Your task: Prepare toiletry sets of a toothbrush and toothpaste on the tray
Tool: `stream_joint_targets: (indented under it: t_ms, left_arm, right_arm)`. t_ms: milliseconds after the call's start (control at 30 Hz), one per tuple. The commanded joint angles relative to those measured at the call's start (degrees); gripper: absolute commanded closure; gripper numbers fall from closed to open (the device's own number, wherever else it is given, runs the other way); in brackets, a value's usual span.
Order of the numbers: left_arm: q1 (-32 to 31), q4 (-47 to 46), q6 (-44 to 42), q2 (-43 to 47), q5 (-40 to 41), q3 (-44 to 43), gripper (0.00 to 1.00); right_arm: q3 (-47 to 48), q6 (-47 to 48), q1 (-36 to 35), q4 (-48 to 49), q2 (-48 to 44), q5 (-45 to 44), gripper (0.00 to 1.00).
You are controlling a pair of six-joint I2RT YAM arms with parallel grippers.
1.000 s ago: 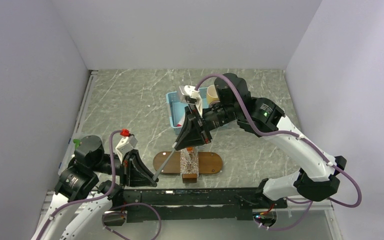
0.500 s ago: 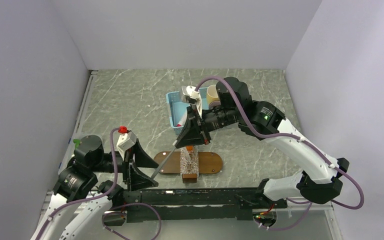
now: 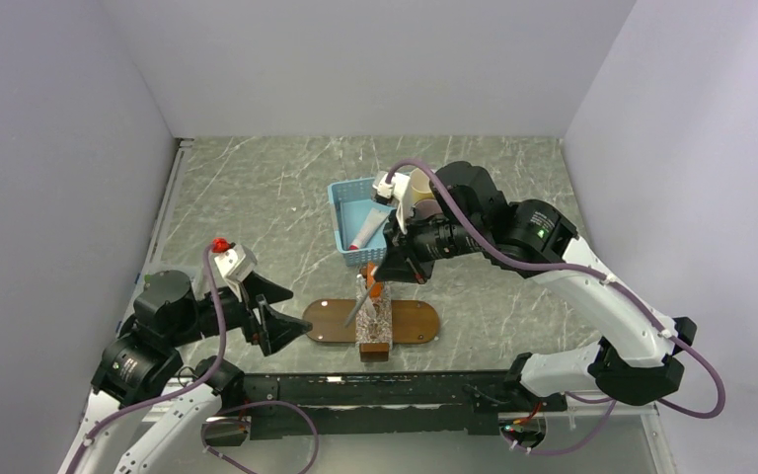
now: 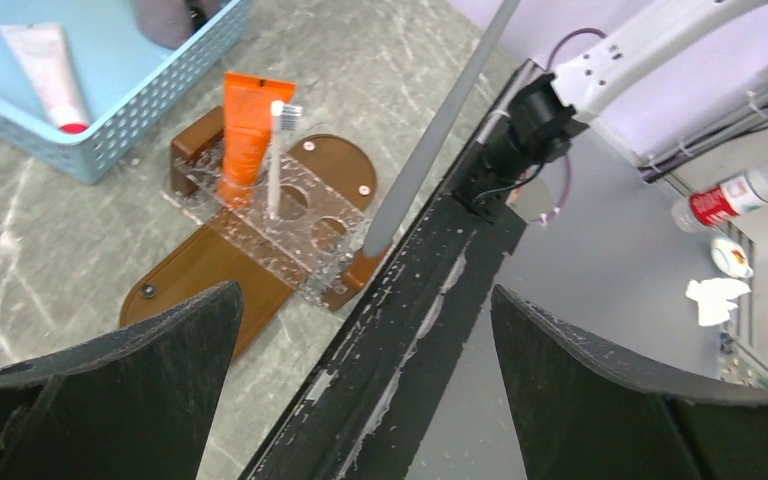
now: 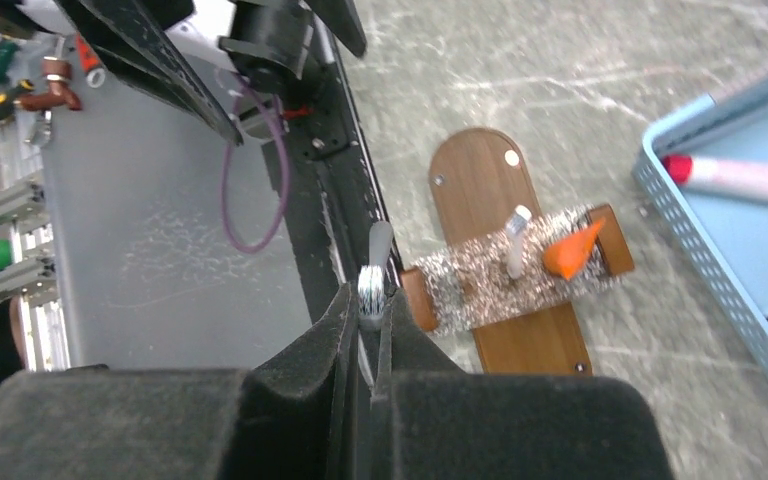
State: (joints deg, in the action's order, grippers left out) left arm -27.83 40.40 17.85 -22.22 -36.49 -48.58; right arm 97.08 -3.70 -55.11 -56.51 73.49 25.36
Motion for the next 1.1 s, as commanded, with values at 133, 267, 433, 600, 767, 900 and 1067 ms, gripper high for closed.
stream_joint_targets:
  t_ms: [133, 267, 433, 600, 767, 900, 1067]
  left_arm:
    - [0.02, 2.26, -1.8, 1.73, 10.24, 3.23, 0.01]
    - [0.04, 1.5, -1.24, 1.8, 10.38, 4.31, 0.01]
    - [-0.03, 0.8, -0.4, 2.56, 14.06, 4.92, 0.01]
    - [-0.03, 0.0, 1.2, 4.46, 20.1, 6.3, 0.0]
    - [-0.02, -1.42, 1.5, 6.51, 23.1, 8.04, 0.01]
    - [0.02, -1.64, 1.75, 7.49, 23.73, 8.83, 0.0]
    - [-0.02, -1.82, 1.84, 8.23, 23.92, 9.2, 0.01]
  right_arm:
    - [1.24, -2.0, -0.11, -7.5, -0.29, -11.01, 1.0]
    - [-2.92, -3.36, -0.08, -4.45, -1.12, -11.99, 1.0]
    - [-7.85, -4.44, -0.03, -0.92, -1.98, -12.57, 1.0]
    - [-12.57, -5.41, -0.12, 2.58, -3.32, -14.05, 1.0]
    - [-13.71, -5.67, -0.55, 2.87, -2.5, -15.62, 1.0]
    - [-15.56, -6.49, -1.41, 4.11, -2.97, -17.18, 1.0]
    - [-18.41, -7.67, -3.25, 6.0, -3.47, -19.82, 1.0]
